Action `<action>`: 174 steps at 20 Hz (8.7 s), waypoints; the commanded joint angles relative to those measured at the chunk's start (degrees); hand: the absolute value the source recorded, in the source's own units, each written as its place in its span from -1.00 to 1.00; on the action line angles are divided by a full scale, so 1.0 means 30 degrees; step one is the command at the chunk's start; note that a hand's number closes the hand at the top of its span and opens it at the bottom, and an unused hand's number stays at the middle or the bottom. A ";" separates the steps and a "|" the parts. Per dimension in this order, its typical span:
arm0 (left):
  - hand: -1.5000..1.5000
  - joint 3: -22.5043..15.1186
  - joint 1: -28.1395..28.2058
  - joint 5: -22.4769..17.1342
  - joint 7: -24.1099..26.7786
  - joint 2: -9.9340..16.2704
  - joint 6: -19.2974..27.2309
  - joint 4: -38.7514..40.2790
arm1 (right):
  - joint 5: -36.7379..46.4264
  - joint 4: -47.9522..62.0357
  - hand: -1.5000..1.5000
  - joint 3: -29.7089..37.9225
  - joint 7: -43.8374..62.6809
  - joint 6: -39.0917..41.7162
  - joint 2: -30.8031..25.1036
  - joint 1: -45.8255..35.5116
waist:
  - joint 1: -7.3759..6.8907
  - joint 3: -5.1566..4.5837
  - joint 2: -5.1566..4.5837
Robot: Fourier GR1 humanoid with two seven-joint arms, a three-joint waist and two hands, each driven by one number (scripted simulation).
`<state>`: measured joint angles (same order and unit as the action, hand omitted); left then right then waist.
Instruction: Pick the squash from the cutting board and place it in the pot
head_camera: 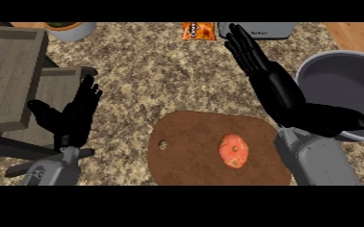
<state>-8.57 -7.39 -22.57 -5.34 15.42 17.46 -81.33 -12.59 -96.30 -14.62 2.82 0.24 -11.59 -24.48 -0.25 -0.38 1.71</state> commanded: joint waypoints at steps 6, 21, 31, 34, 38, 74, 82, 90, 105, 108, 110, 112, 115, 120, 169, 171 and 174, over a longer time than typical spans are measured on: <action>0.00 0.1009 -0.2834 0.1794 0.2379 0.1838 -0.0062 -0.2272 | -0.7213 0.1960 1.00 0.1738 -0.2096 1.0473 -0.2962 -0.1608 | -0.0737 0.0276 -0.0883; 0.00 0.0936 -0.2562 0.1663 0.1718 0.1713 -0.0564 -0.2613 | 0.8083 0.7481 -1.00 0.1182 -1.9395 1.0099 -1.0594 -0.0030 | -0.0387 0.0170 -0.0695; 0.00 0.2109 -0.2348 0.1513 0.1444 0.2155 -0.1362 -0.2597 | 1.2063 0.4992 -1.00 -0.2604 -1.6172 0.8142 -1.0687 -0.0342 | -0.0053 0.0123 -0.0550; 0.00 0.1437 -0.2302 0.2165 0.1973 0.0832 -0.0686 -0.2425 | 1.2905 0.4634 -1.00 -0.3319 -1.4514 0.8566 -1.0142 -0.0673 | -0.0013 0.0118 -0.0552; 0.00 0.2435 -0.2756 0.1936 0.2007 0.1424 -0.1901 -0.1637 | 1.4255 0.4311 -1.00 -0.3514 -1.3775 0.8432 -0.9654 0.0372 | 0.0058 0.0122 -0.0571; 0.00 0.4330 -0.3675 0.4250 -0.0140 -0.0512 -0.3251 -0.2166 | 2.3508 0.8414 -1.00 -0.3324 -1.4445 0.5704 -0.1216 0.2292 | 0.0050 0.0130 -0.0583; 0.00 0.3733 -0.2837 0.5187 0.1080 -0.1333 -0.2801 -0.2345 | 2.4596 0.8088 1.00 -0.4649 -1.7072 0.3972 -0.1273 0.3270 | 0.0093 0.0134 -0.0594; 0.00 0.4517 -0.2749 0.4509 0.1345 -0.1143 -0.3541 -0.1904 | 2.6218 0.9300 1.00 -0.5161 -1.6963 0.2127 0.0401 0.3672 | 0.0009 0.0134 -0.0606; 0.00 0.4584 -0.2792 0.4649 0.0749 -0.0790 -0.3621 -0.2500 | 2.5448 0.6059 1.00 0.4664 -0.5352 0.1513 0.1649 0.2762 | 0.0397 0.0051 -0.0930; 0.00 0.4818 -0.2643 0.4596 0.0797 -0.0767 -0.3505 -0.2699 | 2.5895 0.6159 1.00 0.6905 -0.1811 0.0004 0.2180 0.1941 | 0.0423 0.0020 -0.0918; 0.00 0.4777 -0.2706 0.4591 0.0716 -0.0825 -0.3461 -0.2785 | 2.7064 0.6166 1.00 0.8061 0.0807 -0.0939 0.1941 0.1081 | 0.0301 -0.0074 -0.0871; 0.00 0.4513 -0.2648 0.4657 0.0789 -0.0979 -0.3555 -0.2744 | 2.7921 0.6185 1.00 0.9256 0.3496 -0.1951 0.2151 0.0163 | 0.0128 -0.0072 -0.0951; 0.00 0.4351 -0.2841 0.4646 0.0801 -0.1020 -0.3679 -0.2701 | 3.0064 0.6001 1.00 1.0558 0.7441 -0.3614 0.2016 -0.1410 | -0.0345 -0.0101 -0.0937; 0.00 0.3927 -0.3440 0.4741 0.0804 -0.1262 -0.3783 -0.2335 | 3.5111 0.6531 1.00 1.1929 1.3915 -0.4879 0.1054 -0.3974 | -0.1000 -0.0087 -0.1093; 0.00 0.4691 -0.2965 0.5248 0.0463 -0.1526 -0.3772 -0.2750 | 2.6826 1.5191 -1.00 1.7697 0.9464 -1.2858 -0.1755 -0.2247 | -0.0087 0.0153 -0.0617; 0.00 0.4794 -0.2687 0.5130 0.0752 -0.1459 -0.4071 -0.2432 | 2.6387 1.4474 -1.00 1.7482 0.9100 -1.3099 -0.2003 -0.2723 | -0.0025 0.0139 -0.0587; 0.00 0.4776 -0.2798 0.5236 0.0999 -0.1780 -0.3853 -0.1796 | 2.5035 1.3259 -1.00 1.7991 0.9350 -1.4337 -0.1580 -0.3395 | 0.0088 0.0134 -0.0568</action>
<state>5.33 -15.99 -6.65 -2.89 10.32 6.02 -87.97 66.47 -53.34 38.69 32.39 -38.50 -16.78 -33.15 -0.26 0.06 -0.09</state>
